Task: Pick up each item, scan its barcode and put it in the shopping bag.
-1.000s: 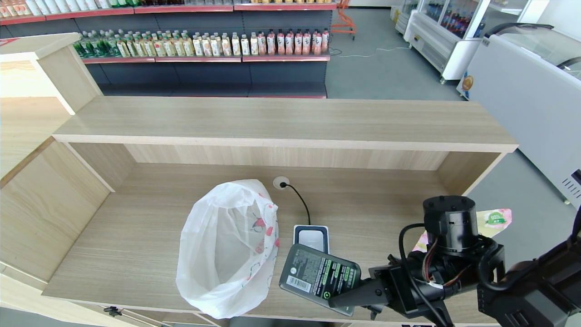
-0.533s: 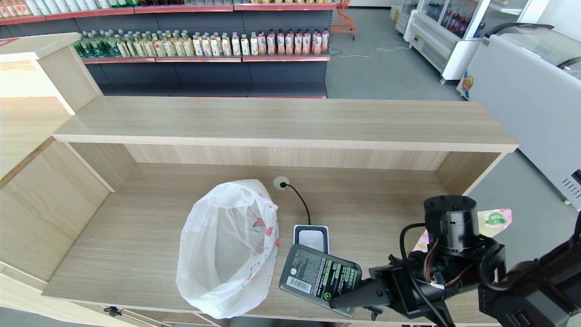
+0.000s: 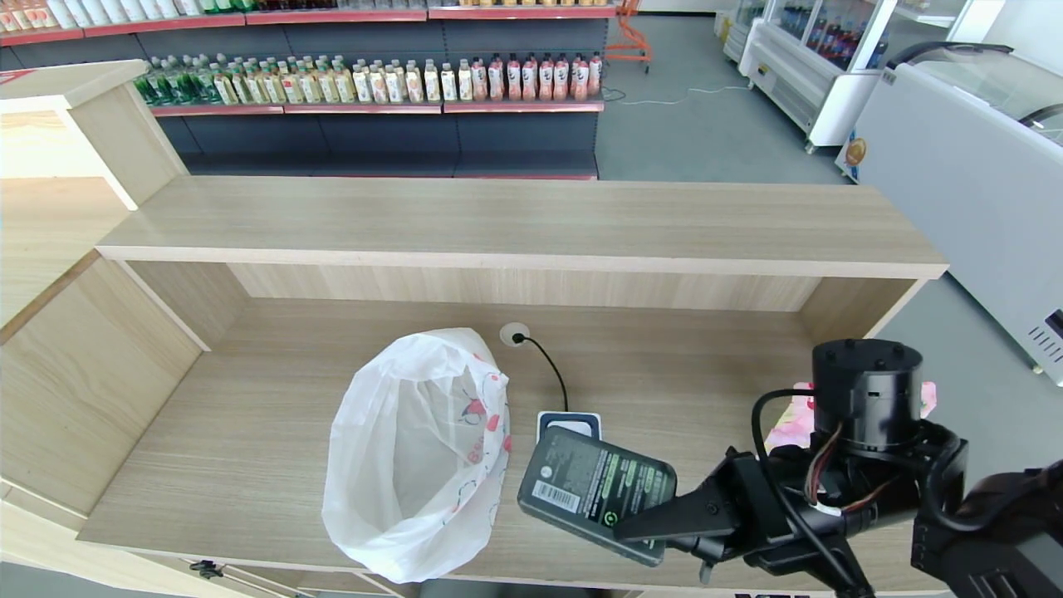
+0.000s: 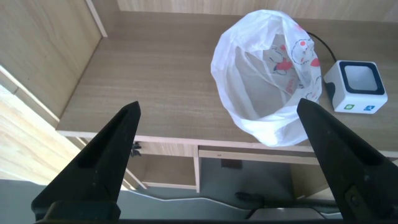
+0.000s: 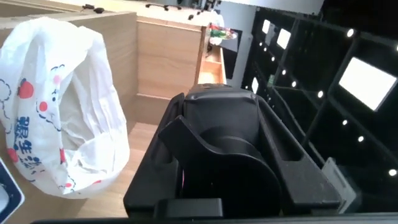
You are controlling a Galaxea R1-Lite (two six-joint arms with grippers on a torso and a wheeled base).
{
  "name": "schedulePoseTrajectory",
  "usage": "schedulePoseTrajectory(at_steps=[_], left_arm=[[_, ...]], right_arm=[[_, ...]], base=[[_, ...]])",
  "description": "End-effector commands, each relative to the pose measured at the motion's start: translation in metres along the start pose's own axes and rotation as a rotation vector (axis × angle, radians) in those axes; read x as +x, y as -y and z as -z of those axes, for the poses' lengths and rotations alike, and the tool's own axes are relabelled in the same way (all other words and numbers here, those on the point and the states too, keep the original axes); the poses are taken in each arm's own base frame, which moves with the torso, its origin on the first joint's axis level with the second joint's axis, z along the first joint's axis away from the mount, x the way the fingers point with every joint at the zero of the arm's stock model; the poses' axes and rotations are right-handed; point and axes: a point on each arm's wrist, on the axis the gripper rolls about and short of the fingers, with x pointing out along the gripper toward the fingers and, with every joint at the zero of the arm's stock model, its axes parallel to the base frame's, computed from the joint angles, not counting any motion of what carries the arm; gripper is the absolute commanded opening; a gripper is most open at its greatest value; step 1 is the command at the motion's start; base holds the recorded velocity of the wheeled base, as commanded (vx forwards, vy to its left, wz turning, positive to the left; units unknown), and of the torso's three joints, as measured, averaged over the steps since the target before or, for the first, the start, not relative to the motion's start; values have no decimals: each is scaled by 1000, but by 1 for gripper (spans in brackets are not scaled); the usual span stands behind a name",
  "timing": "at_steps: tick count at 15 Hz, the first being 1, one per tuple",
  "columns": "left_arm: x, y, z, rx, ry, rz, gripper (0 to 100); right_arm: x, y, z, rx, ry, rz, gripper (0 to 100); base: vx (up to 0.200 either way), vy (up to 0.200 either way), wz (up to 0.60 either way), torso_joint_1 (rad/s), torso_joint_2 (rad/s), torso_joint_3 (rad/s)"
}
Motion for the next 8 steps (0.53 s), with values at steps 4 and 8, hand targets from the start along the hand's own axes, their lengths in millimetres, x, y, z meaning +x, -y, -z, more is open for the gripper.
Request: schedulePoseTrajectory(at_steps=[4, 8], left_arm=[[0, 0, 0, 0, 0, 0, 100], [0, 0, 0, 0, 0, 0, 100]], right_arm=[[-60, 81, -20, 369, -671, -84, 0], [-80, 81, -33, 625, -758, -105, 0]], base=[[0, 0, 0, 0, 0, 0], [0, 0, 0, 0, 0, 0]])
